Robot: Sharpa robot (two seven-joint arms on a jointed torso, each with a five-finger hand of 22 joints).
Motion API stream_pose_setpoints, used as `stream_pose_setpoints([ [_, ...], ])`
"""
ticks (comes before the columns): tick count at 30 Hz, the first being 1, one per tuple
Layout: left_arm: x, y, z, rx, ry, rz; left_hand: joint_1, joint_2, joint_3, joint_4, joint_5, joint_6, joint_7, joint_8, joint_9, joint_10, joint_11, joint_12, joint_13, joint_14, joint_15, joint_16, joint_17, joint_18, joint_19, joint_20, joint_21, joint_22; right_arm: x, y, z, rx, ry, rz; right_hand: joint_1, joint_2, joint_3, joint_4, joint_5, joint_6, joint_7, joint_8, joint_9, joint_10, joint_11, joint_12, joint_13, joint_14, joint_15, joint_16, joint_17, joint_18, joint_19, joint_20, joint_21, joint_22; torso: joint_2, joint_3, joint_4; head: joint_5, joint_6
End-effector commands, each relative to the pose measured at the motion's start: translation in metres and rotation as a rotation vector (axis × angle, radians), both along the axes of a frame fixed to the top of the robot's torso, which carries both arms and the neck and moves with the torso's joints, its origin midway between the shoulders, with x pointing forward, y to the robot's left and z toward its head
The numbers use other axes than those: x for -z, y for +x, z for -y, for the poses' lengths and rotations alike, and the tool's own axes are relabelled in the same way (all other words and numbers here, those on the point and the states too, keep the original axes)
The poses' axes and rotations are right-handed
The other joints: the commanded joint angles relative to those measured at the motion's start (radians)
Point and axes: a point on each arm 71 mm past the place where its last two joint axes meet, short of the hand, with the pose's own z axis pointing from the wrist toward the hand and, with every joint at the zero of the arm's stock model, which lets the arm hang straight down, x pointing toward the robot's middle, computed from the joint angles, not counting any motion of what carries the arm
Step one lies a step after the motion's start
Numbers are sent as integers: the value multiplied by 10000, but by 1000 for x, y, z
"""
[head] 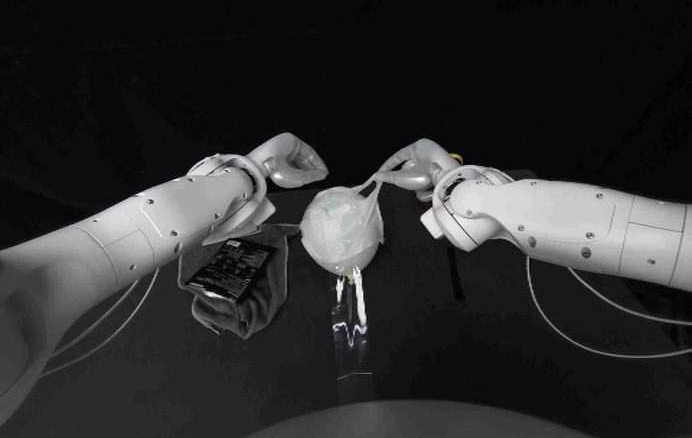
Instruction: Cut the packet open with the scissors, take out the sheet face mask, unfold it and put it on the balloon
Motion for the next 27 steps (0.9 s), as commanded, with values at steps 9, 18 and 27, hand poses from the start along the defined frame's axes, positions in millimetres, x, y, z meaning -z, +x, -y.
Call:
stream_pose_setpoints([
  [9, -1, 1, -14, -648, -864, -563, -508, -344, -209, 397, 18, -311, 152, -264, -89, -417, 198, -312, -217, -266, 181, 56, 26, -55, -247, 18, -20, -38, 15, -3, 6, -369, 272, -1202, -366, -427, -1240, 850, 34, -1109, 486, -829, -350, -779, 517, -1343, 904, 583, 478, -473, 1628, 394, -969, 457, -1484, 1311, 2, 0, -8, -45, -22],
  [18, -1, -4, -25, -831, -1335, -992, -532, -326, -220, 449, 18, -274, 151, -261, -79, -383, 186, -307, -235, -270, 177, 86, 36, -60, -255, 17, -24, -42, 25, -21, 22, -198, 1339, -1079, 206, -36, -1417, 1062, 59, -663, 383, -677, -319, -326, 427, -663, 1231, 801, 413, -225, 2062, 300, -515, 512, -815, 1543, -8, 1, -18, -71, -55],
  [27, -1, -11, -38, -1028, -1844, -1492, -562, -370, -251, 600, 17, -227, 205, -299, -63, -595, 268, -564, -441, -510, 251, -31, -38, -136, -412, 27, -132, -107, 48, -47, 25, -772, 2121, -800, 845, 158, -1543, 1032, 56, -145, 254, -614, -375, 139, 304, 24, 1632, 1004, 307, -1, 2526, 147, -55, 424, -68, 1808, 4, 1, -17, -119, -62],
])
